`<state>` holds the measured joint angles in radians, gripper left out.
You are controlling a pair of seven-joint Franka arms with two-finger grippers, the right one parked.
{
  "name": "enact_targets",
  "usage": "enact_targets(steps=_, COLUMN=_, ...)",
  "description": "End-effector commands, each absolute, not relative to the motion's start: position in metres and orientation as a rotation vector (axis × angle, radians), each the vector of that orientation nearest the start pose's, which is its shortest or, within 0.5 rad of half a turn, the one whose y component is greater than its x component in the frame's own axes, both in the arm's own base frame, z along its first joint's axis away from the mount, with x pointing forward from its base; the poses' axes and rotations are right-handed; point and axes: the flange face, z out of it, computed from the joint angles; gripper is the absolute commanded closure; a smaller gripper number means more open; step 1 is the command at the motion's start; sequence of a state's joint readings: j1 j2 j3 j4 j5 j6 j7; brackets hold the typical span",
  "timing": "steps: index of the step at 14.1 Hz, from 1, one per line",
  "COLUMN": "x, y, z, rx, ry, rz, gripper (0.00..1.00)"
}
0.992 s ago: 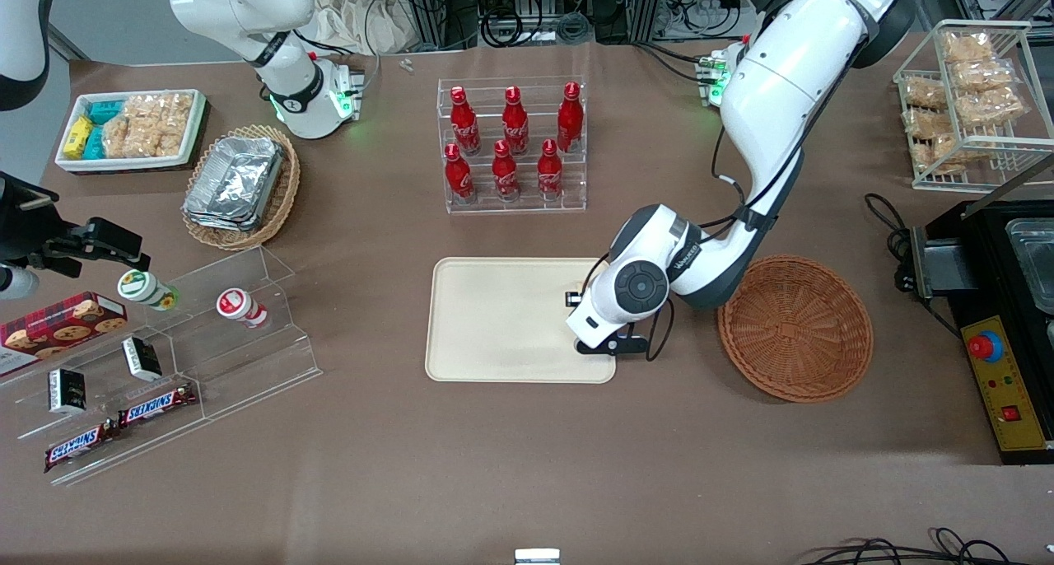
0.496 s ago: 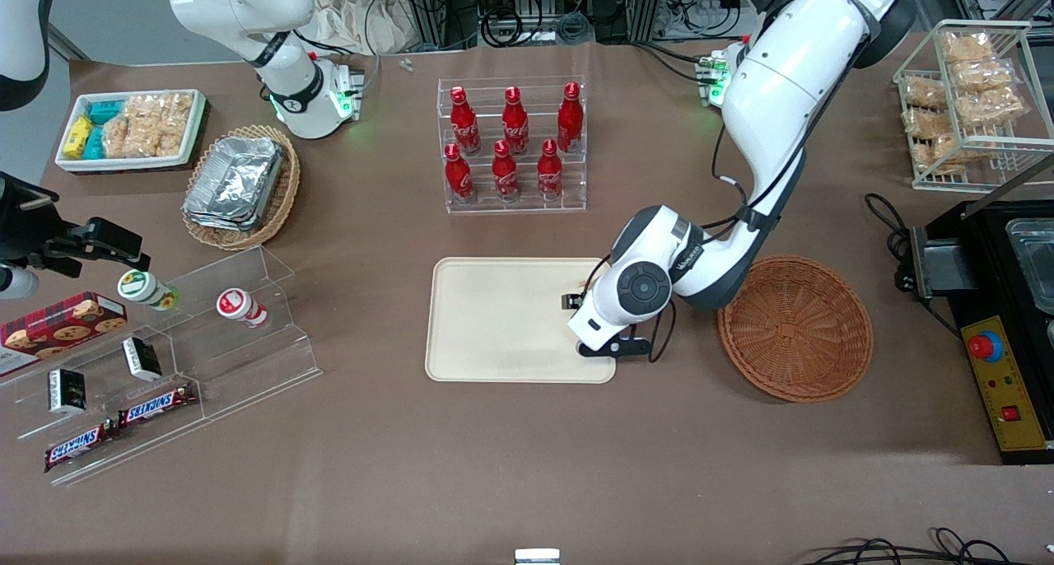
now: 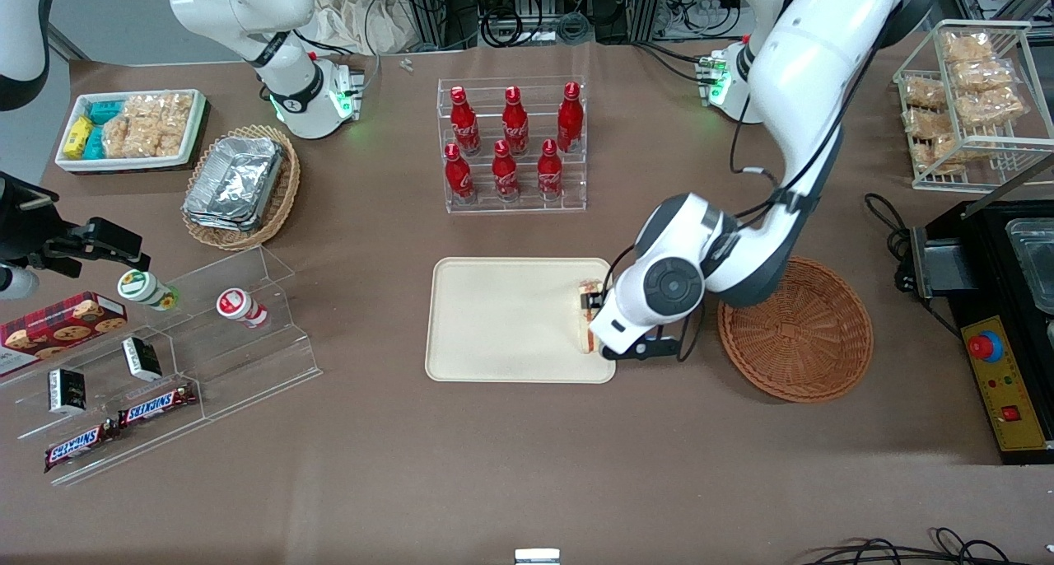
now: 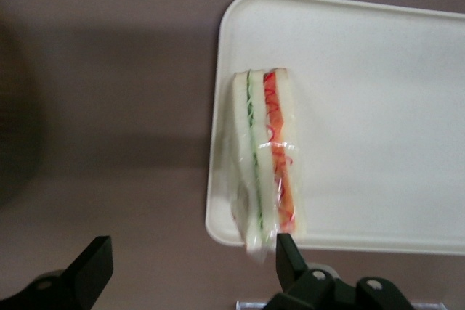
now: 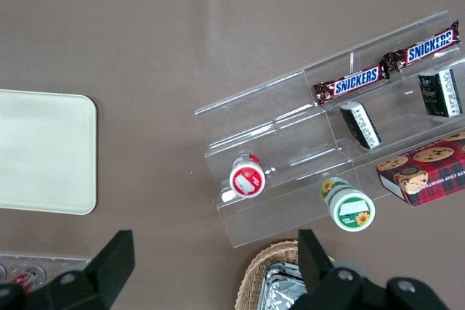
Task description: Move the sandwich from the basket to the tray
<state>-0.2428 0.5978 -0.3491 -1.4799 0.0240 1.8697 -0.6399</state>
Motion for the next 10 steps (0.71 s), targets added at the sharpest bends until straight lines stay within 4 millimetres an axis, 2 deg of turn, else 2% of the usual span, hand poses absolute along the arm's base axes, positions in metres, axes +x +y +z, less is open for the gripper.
enact_targets(steps=1, x=0.594, y=-0.306, z=0.397, rx=-3.143, ry=-0.215, rz=0.318, gripper=0.0)
enact_targets(steps=3, x=0.589, y=-0.273, z=0.438, rx=-3.104, ry=-0.268, rz=0.334, gripper=0.0)
enact_targets(steps=5, x=0.58, y=-0.26, z=0.466, rx=-3.093, ry=-0.29, rz=0.3, gripper=0.0)
enact_targets(steps=7, x=0.568, y=-0.226, z=0.48, rx=-3.056, ry=-0.358, rz=0.259, gripper=0.0)
enact_targets(steps=9, x=0.539, y=-0.212, z=0.496, rx=-3.038, ry=-0.363, rz=0.189, gripper=0.0)
enact_targets(steps=10, x=0.529, y=-0.193, z=0.503, rx=-3.032, ry=-0.402, rz=0.152, gripper=0.0)
